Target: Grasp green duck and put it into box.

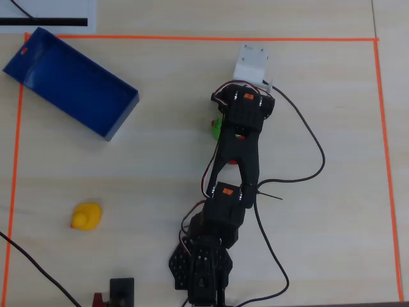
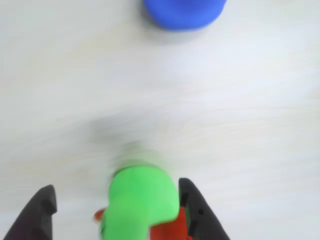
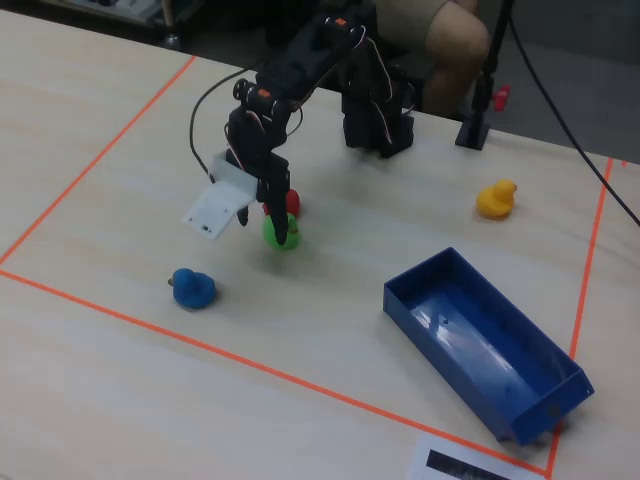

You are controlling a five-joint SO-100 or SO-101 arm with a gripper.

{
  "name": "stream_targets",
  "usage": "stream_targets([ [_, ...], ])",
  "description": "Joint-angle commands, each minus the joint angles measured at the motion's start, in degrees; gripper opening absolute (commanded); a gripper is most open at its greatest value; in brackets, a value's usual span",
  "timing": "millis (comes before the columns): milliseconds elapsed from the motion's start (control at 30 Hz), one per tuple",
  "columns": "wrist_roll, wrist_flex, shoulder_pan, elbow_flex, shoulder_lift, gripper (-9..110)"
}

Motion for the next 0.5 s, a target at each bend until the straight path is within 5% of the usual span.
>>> stream_targets([
  [0,-0.4,-4.8,-0.4,4.3,1.0,33],
  [467,-4.1,-14.6,4.0,16.7,5.8,33],
])
